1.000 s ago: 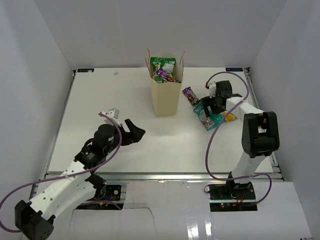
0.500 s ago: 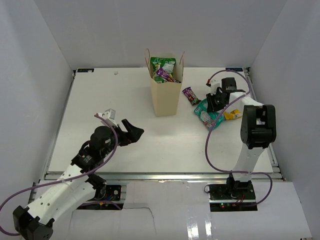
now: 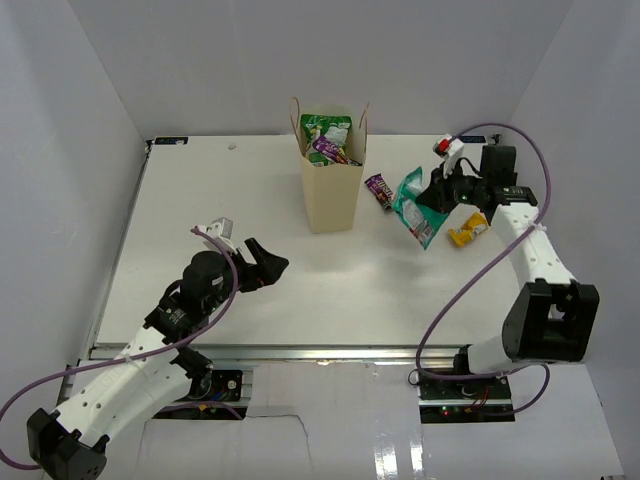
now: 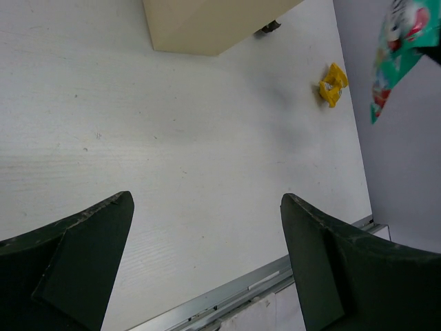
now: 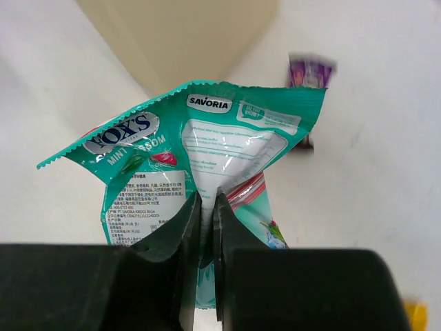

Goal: Place the snacks into the paper bag

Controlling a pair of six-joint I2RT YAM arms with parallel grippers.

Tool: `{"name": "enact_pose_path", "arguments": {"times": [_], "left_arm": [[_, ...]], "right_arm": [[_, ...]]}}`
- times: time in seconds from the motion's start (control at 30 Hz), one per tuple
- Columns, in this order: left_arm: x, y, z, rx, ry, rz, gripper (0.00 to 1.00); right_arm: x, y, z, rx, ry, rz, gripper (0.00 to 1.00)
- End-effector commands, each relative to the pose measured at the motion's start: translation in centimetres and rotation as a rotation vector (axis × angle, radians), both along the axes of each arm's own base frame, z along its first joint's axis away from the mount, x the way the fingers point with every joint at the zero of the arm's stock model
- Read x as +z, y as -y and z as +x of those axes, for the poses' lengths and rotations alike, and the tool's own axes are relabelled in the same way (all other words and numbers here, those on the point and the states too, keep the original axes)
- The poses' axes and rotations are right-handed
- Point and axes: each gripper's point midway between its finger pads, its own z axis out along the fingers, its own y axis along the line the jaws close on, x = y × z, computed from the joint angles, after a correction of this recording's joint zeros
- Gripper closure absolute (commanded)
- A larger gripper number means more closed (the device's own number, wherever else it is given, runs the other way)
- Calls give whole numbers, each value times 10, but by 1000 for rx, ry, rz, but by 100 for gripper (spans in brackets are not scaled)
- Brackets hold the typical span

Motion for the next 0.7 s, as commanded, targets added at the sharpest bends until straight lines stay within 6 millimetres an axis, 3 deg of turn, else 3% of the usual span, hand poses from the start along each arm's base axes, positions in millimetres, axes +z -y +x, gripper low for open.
{"name": "enact_pose_path", "arguments": {"times": [0.0,0.03,0.1,0.13,0.17,0.2,0.23,0.27,0.37,0.5,0.63,0.67], "left_arm": [[7,0,2,-6,34,0,2],[6,1,3,-11,33,5,2],[9,2,5,-13,44,6,2],[8,4,5,-21,43,10,2],[10,4,6,-21,47,9,2],[10,5,6,-26,47,9,2],[10,6,6,-30,45,13,2],[11,6,7,-28,48,9,2],[18,6,6,-29,63,-5,2],[23,0,0,-12,70,-26,2],[26,-8,-6,18,79,-62,2],[25,-9,-7,23,78,-65,2]], "right_arm": [[106,-61,-21,221,220,174,92],[136,-71,-21,242,288,189,92],[170,-104,-31,271,326,230,92],[207,-112,-25,250,426,239,92],[220,-136,-29,265,418,276,92],[235,-147,-25,249,442,295,92],[270,-150,-16,190,513,318,92],[272,-169,-4,162,484,358,92],[305,-186,39,44,513,441,92],[329,-213,62,-13,583,513,92],[319,-226,84,-109,611,538,92],[307,-229,93,-128,596,522,92]]}}
